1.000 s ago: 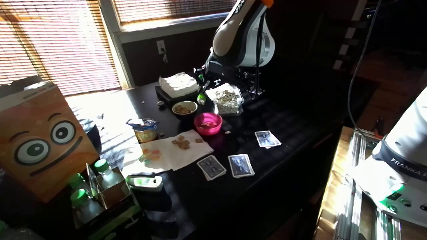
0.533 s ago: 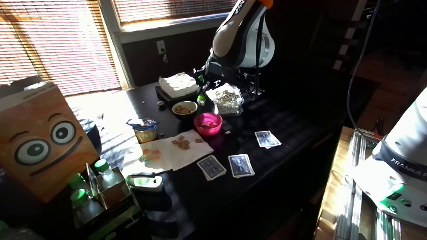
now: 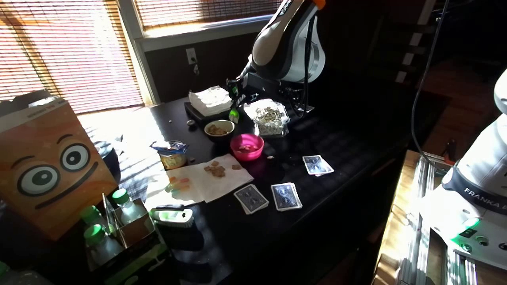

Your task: Transfer a spoonful of contents from the transparent bowl to the pink bowl

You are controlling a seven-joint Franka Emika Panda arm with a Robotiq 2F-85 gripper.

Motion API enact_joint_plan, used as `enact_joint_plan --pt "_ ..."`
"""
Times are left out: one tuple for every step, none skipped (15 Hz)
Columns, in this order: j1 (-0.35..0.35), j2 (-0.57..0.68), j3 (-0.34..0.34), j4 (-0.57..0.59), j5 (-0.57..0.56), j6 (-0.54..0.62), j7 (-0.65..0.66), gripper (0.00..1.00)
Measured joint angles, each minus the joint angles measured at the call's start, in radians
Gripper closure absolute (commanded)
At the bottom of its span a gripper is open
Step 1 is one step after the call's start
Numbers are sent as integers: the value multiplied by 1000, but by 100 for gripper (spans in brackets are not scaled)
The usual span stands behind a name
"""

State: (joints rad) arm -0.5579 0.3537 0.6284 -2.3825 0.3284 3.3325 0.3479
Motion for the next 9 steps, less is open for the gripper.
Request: enact_joint_plan --pt "-26 15 24 0 -13 28 -11 96" --pt "-51 29 47 0 -31 54 -20 96" --pt "-76 46 69 0 -57 78 -28 96" --pt "-103 63 91 -1 -89 99 -36 96" --pt "-132 81 113 -2 -124 117 -42 96" --pt "-159 97 132 -4 -157 129 -47 96" --pt "-185 111 148 -7 -190 137 -52 96" --pt "-209 124 160 -12 -219 147 -59 96" --pt "-232 134 171 -17 -245 157 -65 96"
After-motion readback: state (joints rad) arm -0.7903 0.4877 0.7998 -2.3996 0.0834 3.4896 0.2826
